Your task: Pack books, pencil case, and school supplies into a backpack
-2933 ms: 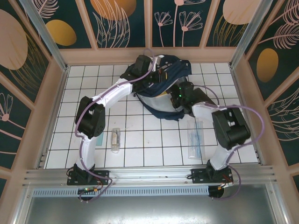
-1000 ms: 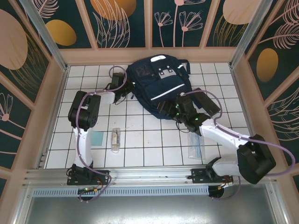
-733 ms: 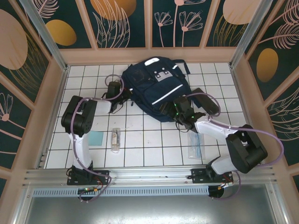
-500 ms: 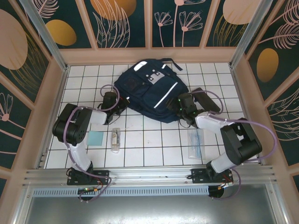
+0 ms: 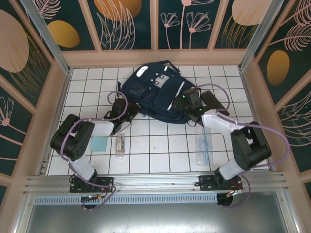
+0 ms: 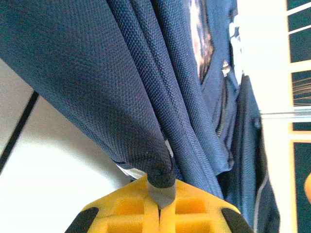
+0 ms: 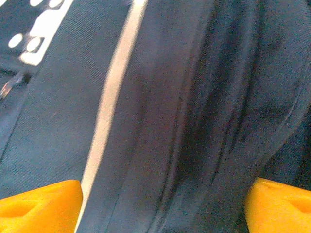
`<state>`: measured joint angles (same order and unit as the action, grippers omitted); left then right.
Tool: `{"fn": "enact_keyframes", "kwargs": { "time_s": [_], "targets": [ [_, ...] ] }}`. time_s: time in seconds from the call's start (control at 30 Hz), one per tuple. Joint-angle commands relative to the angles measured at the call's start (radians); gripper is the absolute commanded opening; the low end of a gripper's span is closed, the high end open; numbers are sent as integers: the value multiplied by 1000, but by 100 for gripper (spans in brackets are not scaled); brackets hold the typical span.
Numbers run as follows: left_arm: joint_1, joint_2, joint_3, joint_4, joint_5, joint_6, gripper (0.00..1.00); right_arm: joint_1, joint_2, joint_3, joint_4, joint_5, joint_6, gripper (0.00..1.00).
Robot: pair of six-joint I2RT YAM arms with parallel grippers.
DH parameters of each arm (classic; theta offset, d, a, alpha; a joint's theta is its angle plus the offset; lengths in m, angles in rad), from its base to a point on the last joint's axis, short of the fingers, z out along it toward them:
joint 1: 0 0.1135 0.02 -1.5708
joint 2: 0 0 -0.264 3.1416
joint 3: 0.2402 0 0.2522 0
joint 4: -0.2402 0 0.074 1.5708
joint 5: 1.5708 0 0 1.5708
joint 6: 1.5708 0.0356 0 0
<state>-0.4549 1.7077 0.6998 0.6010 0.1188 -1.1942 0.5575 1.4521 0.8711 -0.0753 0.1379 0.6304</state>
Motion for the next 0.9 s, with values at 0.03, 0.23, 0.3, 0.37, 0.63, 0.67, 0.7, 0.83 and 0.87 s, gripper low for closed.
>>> {"fn": "enact_keyframes", "kwargs": {
  "time_s": [0.03,0.23,0.3,0.37,0.63,0.67,0.7,0.83,0.87],
  "targets": [
    [-39,-65,59,75,50,-29,0,125,-149,-36,-77,-40,-1,84],
    [-54,-84,52,108,40,-75,0,254,-136,-34,-4,-67,46,82],
    [-57,-98,44,118,35,-94,0,299,-88,-37,87,-96,46,77],
    [-60,-113,43,116,27,-97,0,342,-19,-34,162,-87,43,74],
    [-64,-149,32,102,12,-107,0,393,210,33,337,88,3,64],
    [-64,-152,28,102,12,-107,0,397,231,47,336,133,-7,64],
    [-64,-153,25,103,12,-111,0,398,262,68,335,174,-19,64],
    [-65,-164,12,103,8,-112,0,406,362,141,339,322,-60,64],
    [-65,-164,12,102,9,-114,0,406,382,155,350,341,-70,64]
  ]
}}
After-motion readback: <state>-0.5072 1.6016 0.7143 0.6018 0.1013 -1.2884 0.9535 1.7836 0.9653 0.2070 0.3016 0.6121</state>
